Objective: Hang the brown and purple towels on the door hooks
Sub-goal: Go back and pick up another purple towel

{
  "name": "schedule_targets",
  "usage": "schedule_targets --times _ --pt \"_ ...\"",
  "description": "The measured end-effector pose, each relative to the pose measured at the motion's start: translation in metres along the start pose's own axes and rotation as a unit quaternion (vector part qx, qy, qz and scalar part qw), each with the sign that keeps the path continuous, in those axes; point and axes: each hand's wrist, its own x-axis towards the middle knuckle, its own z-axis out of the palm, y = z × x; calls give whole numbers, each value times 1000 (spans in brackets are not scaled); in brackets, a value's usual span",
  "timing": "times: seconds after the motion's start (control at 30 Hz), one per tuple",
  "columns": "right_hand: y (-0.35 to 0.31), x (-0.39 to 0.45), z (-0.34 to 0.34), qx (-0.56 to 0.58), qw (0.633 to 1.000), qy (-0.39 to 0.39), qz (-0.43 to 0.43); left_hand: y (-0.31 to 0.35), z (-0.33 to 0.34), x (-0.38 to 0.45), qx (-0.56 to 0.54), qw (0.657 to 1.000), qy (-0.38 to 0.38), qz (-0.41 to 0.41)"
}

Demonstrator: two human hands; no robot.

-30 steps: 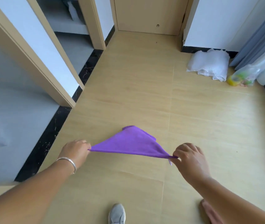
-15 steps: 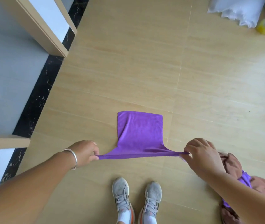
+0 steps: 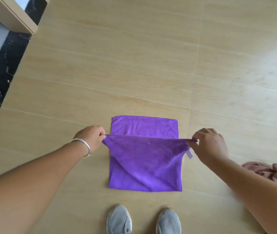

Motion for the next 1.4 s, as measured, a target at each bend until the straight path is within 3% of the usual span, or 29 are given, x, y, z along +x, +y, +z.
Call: schedule_targets --times 0.27,0.47,0.53,0.6,0.67,0.73,0.8,0.87,0.97,1.23,1.4 --pt "26 147 121 -54 998 19 14 -19 73 159 45 997 51 -21" --pt "33 194 162 -77 994 72 9 -23 97 194 47 989 142 9" --pt "27 184 166 -67 989 123 -56 -22 101 182 29 978 202 50" --pt "18 163 166 -70 971 151 -174 -17 102 160 49 955 260 133" --pt "10 135 173 -88 940 142 -298 -10 105 132 75 937 254 228" --pt "6 108 186 -109 923 95 -356 -9 123 106 88 933 210 279" --pt "7 88 200 -129 927 28 -351 -14 145 86 37 959 169 224" --pt "12 80 207 -141 935 -13 -325 -23 165 74 -72 981 160 82" --pt "18 82 208 -161 936 -34 -310 -33 188 62 -185 968 153 -72" --pt "17 90 210 -186 935 -36 -300 -25 211 34 -186 974 69 -113" --pt "12 109 206 -179 937 -26 -298 -21 205 51 -191 970 74 -128"
